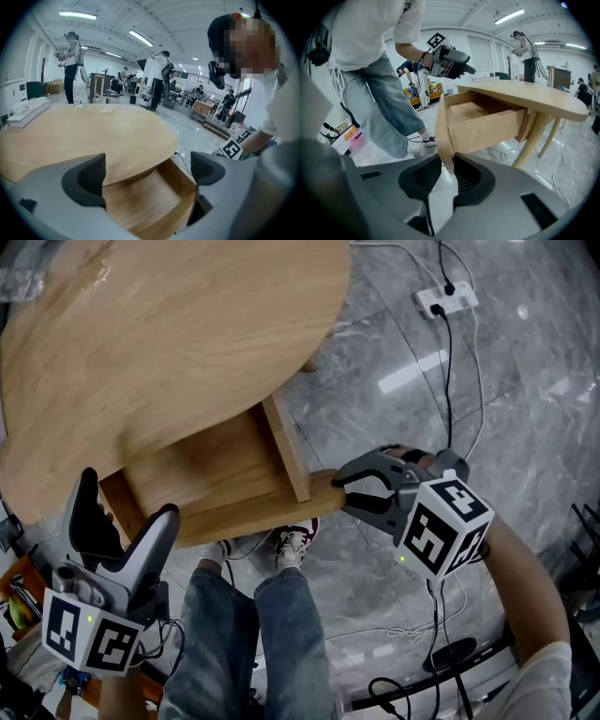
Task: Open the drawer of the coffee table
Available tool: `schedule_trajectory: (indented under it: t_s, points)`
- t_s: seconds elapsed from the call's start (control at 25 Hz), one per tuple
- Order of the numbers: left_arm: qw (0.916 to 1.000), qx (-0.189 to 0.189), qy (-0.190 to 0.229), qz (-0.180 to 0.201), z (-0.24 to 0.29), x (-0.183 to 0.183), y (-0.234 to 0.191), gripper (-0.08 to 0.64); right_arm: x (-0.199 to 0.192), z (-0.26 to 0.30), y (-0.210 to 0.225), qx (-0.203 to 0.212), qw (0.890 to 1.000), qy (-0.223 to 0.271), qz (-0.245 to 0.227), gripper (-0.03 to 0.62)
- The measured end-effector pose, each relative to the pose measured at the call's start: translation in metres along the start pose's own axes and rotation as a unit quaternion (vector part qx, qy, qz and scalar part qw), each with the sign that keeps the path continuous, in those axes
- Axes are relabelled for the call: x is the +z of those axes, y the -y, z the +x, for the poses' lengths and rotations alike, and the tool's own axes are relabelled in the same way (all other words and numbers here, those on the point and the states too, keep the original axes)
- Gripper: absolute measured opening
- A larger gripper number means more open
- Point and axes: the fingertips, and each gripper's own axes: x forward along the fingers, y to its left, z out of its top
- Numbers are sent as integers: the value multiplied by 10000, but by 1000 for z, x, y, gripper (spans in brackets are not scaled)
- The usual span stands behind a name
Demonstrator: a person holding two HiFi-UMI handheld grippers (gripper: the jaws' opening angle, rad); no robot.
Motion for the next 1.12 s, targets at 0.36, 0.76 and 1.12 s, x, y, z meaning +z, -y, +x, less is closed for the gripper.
schedule_trajectory:
  t_s: [0.36, 0.76, 1.12]
  points:
    - [10000, -50, -41, 37, -2, -4, 3, 557, 0, 3, -18, 74, 9999, -62, -48, 80]
    - [9999, -59, -58, 57, -6, -12, 2, 557, -13, 5, -42, 154, 9997, -156, 117, 83]
    - [10000, -95, -15, 18, -5, -10, 2, 557, -24, 3, -53, 84, 9992, -255, 288, 86]
